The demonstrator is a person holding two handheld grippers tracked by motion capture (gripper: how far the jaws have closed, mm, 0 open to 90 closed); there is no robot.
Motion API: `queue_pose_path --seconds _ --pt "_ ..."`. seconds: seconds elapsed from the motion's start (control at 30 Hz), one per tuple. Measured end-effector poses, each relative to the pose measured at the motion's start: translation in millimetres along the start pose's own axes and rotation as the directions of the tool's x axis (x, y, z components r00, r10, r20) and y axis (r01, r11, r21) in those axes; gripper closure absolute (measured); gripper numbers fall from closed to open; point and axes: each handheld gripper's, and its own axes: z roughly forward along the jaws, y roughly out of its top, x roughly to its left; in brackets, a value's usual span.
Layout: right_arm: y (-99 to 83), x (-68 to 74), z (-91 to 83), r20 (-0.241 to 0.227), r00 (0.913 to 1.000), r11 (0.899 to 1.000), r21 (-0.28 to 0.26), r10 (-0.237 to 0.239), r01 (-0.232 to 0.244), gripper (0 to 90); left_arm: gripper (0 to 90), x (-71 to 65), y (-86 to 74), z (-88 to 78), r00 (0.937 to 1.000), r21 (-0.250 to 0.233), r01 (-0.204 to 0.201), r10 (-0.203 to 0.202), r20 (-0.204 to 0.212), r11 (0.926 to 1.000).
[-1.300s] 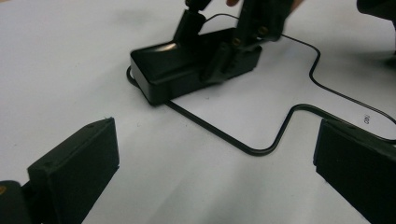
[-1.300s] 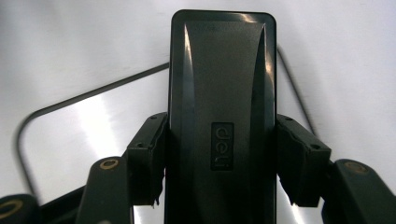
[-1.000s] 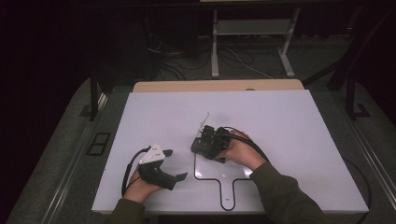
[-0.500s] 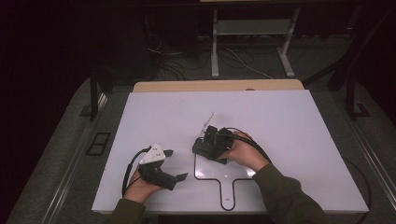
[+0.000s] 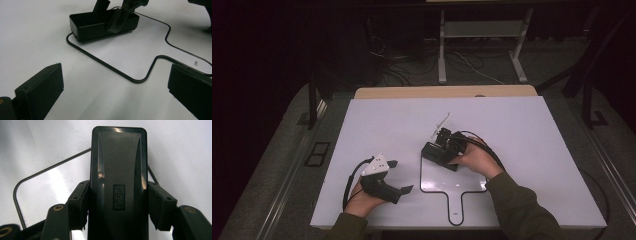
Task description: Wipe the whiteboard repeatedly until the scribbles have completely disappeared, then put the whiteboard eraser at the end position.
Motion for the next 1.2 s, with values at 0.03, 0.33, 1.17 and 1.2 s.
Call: queue_pose_path --seconds 0.03,0.33,1.17,1.2 --pt "-0.4 -1.6 -1.1 0.002 1.0000 1.000 -0.006 -0.007 0.007 38.9 0.0 -0.1 0.1 0.1 1.0000 -0.001 -0.001 0.001 0.000 1.0000" --pt "1.5 -8.6 -12.1 0.001 0.9998 0.999 -0.031 0.020 -0.020 38.9 0.0 1.0 0.1 0.2 1.0000 0.005 -0.001 0.001 -0.001 1.0000" --pt "13.5 -78.7 -38.6 0.065 0.9853 0.986 -0.058 0.158 -0.155 38.8 0.0 -0.3 -3.0 4.2 0.9997 0.019 -0.015 0.014 0.022 0.9997" --pt "14.3 -81.6 -38.4 0.064 0.9843 0.985 -0.058 0.165 -0.161 38.8 0.0 -0.3 -3.0 4.0 0.9997 0.018 -0.015 0.015 0.021 0.9997"
